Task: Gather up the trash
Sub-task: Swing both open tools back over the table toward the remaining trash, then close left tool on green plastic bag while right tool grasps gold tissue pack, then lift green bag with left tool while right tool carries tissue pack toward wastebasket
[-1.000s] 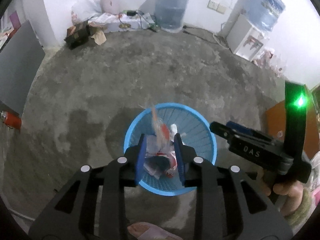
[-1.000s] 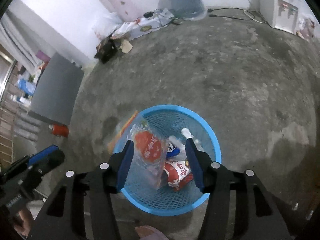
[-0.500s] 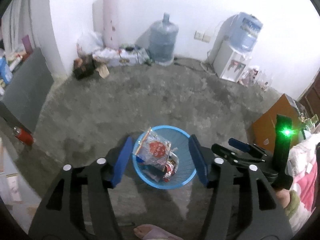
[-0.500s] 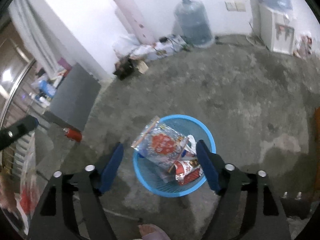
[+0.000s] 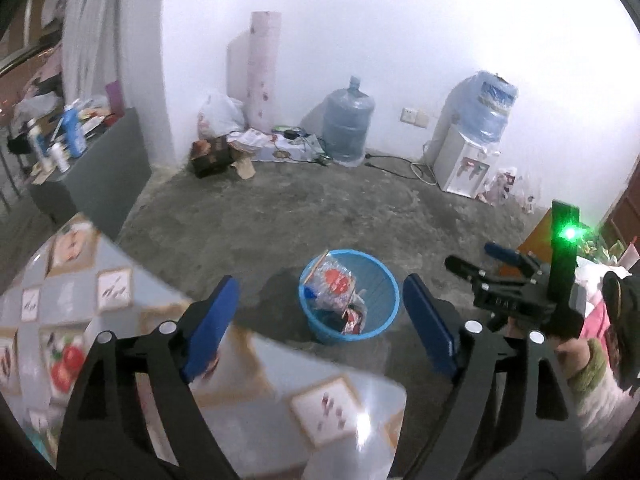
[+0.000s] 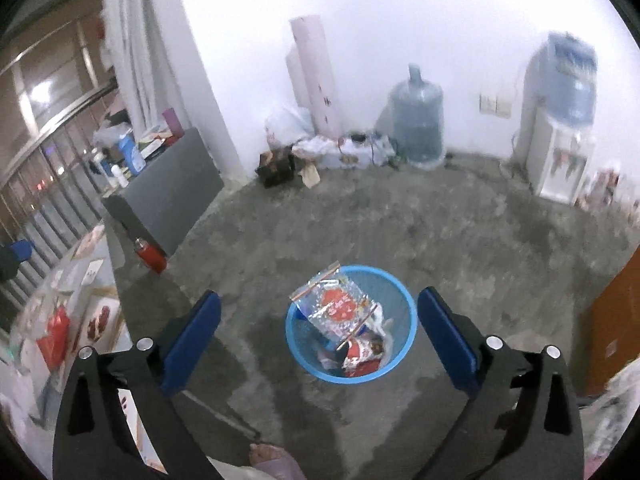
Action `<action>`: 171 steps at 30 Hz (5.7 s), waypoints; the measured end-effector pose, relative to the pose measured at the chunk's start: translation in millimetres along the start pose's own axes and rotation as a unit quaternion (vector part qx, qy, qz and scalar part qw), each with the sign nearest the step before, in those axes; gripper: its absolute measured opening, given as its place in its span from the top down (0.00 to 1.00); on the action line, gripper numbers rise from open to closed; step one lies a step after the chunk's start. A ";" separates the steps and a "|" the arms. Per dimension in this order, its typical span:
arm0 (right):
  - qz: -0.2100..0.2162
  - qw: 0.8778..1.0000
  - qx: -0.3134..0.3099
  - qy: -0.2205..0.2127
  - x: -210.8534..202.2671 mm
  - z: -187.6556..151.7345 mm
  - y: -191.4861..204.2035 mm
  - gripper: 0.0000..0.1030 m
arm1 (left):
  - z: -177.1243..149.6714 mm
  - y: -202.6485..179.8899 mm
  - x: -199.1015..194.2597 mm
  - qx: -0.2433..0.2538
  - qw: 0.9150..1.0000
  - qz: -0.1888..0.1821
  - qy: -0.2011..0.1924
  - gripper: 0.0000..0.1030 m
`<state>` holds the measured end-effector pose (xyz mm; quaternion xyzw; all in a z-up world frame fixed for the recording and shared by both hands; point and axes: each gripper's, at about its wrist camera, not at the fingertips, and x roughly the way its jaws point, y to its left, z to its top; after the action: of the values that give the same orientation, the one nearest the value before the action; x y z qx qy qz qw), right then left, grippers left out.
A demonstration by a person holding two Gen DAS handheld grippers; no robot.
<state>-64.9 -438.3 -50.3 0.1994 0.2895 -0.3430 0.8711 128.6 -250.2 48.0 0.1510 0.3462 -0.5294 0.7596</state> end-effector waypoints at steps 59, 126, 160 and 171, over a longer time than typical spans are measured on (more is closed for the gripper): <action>-0.105 0.941 0.143 0.289 342.2 -57.5 -132.4 0.50 | -167.7 224.6 -207.8 -0.336 0.891 0.299 -0.068 0.18; 0.498 0.713 -0.462 0.174 37.9 -72.6 427.0 0.17 | -216.6 364.7 -137.3 -0.334 0.936 0.113 0.024 0.36; 0.521 0.744 -0.397 0.129 -11.2 -43.4 383.4 0.41 | -190.5 289.1 -225.9 -0.265 0.938 0.198 -0.100 0.55; 0.485 0.798 -0.323 0.153 -24.6 -59.9 309.4 0.41 | -209.3 211.5 -247.0 -0.262 0.939 0.189 -0.121 0.55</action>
<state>119.0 -181.8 -33.6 0.0708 0.3784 0.2730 0.8816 194.8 130.6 38.8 -0.0561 0.3432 -0.2809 0.8945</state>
